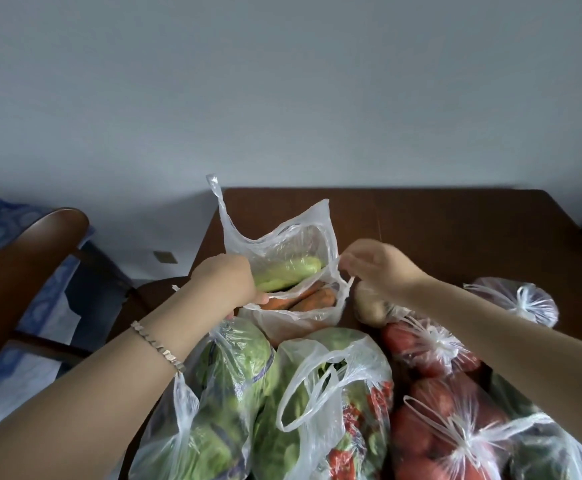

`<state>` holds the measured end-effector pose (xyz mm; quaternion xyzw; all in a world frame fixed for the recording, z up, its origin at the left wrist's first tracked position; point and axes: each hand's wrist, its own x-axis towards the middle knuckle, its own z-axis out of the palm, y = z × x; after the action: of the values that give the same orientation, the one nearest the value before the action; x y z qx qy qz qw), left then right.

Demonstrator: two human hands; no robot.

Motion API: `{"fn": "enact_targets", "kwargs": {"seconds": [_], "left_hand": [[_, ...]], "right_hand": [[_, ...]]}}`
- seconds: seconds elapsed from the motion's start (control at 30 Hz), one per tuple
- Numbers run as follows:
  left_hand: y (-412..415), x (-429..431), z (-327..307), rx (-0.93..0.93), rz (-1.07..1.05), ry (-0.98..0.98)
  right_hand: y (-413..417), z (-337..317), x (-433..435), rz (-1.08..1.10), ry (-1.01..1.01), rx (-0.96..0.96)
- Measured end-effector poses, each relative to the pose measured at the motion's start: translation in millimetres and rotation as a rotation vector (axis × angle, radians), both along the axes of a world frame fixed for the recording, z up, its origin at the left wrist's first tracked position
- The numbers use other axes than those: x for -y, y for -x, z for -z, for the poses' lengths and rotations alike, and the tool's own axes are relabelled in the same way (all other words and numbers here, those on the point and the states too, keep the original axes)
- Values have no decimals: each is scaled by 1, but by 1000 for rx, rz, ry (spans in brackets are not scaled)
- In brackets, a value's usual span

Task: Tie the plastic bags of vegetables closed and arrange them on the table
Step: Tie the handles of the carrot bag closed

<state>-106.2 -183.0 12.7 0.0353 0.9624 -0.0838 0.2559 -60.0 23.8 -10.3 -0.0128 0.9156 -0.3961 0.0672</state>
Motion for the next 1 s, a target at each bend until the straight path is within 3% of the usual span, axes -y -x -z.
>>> {"fn": "enact_targets", "kwargs": {"seconds": [0.07,0.1,0.23,0.37,0.57,0.7,0.87,0.93,1.0], "left_hand": [[3,2,-4,-15,-25,-137],[6,3,-5,-31,-69,-294],[10,-4,-3,-77,-381,-1106],[-5,-11,19,-73,-420,-1411],[-19,-20,50,-73,-233,-1305],[-15,-30,56,29,-389,-1408],[-6,-38,68,197,-823,-1390],[-5,-39,72,200,-822,-1346],[-6,-40,74,209,-719,-1315]], "right_hand": [[2,-2,0,114,210,-75],[1,1,0,141,288,-75],[-1,22,10,195,580,-38],[8,35,28,275,820,-57],[19,65,44,313,724,191],[21,76,48,286,623,251],[13,77,47,121,898,362],[8,77,43,12,929,355],[4,76,40,47,907,358]]}}
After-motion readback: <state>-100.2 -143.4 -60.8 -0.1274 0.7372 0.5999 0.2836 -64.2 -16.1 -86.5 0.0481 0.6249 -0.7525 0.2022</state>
